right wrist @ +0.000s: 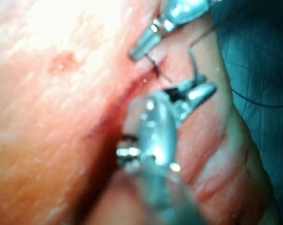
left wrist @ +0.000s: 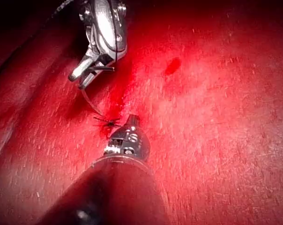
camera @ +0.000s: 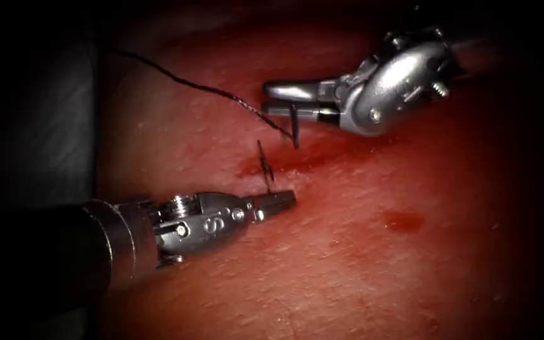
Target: Wound Closure
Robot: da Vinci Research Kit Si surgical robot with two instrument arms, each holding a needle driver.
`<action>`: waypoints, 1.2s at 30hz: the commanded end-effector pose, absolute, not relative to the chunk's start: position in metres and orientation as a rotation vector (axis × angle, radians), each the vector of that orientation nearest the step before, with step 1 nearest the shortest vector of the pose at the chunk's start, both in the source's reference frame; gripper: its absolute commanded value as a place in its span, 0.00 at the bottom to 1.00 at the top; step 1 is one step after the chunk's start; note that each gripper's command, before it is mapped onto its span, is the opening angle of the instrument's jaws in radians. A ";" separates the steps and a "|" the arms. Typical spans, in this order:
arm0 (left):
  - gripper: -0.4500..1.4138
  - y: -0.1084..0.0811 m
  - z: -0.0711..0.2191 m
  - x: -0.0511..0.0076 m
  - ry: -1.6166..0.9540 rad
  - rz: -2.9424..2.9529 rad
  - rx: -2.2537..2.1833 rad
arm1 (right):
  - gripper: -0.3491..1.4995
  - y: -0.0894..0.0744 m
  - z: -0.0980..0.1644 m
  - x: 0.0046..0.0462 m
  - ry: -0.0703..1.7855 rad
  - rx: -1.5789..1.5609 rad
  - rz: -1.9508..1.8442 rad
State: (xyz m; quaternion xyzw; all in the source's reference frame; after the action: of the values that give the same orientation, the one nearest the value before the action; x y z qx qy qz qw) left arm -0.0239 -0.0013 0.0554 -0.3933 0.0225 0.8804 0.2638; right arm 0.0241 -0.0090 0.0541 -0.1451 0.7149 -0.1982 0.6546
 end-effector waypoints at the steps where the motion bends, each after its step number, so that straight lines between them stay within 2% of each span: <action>1: 0.00 -0.001 0.056 -0.0245 0.058 2.380 -1.063 | 0.00 -0.010 0.055 0.0248 1.620 -0.323 -0.456; 36: 0.00 0.000 0.057 -0.0255 0.051 2.376 -1.046 | 0.00 -0.012 0.058 0.0248 1.515 -0.011 -0.337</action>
State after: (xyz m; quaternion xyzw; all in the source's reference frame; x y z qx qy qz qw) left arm -0.0249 0.0000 0.0567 -0.3876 0.0201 0.8813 0.2696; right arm 0.0244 -0.0115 0.0576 0.0033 0.6812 -0.1473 0.7171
